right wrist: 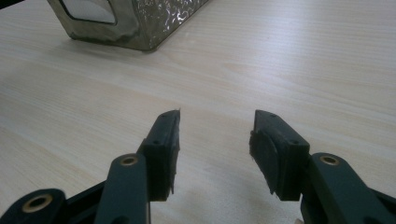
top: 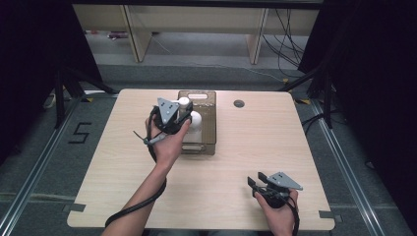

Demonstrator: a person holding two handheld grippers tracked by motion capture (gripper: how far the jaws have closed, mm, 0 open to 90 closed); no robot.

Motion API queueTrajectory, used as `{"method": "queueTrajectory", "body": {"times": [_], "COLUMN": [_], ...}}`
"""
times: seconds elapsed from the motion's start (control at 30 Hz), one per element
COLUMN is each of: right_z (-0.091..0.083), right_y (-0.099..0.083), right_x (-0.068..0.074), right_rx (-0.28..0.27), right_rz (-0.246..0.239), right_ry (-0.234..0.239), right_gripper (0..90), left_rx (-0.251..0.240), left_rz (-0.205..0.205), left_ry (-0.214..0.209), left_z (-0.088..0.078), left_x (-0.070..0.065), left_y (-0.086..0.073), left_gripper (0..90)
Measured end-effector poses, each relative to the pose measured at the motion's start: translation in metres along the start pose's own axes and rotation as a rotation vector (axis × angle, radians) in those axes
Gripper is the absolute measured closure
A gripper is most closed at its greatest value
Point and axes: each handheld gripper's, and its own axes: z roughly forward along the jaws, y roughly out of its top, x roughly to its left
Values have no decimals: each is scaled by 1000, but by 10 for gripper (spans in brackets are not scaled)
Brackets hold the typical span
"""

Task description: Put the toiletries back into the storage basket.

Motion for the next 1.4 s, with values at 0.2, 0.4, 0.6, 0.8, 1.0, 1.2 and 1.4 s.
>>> {"method": "queueTrajectory", "body": {"times": [0.2, 0.4, 0.6, 0.8, 1.0, 1.2, 1.4], "right_z": [0, 0, 0, 1, 1, 1, 1], "right_y": [0, 0, 0, 0, -1, 0, 0], "right_x": [0, 3, 0, 0, 2, 0, 0], "right_rx": [-1, 5, 1, -7, -1, -8, -8], "right_rz": [-1, 42, 4, -5, 32, -3, -2], "right_ry": [-2, 14, 1, -2, 8, -2, -3], "right_gripper": [522, 521, 520, 520, 519, 518, 518], "left_rx": [3, -12, -14, -20, -16, -25, -19], "left_rz": [-8, -28, -41, -21, -12, -8, 6], "left_ry": [-1, -6, -21, -21, -32, -37, -50], "left_z": [1, 0, -4, -9, -17, -28, -41], "left_x": [1, 3, 5, 8, 12, 18, 25], "left_y": [-3, -3, -6, -9, -14, -16, -21], "left_gripper": [532, 468, 439, 428, 414, 409, 407]}}
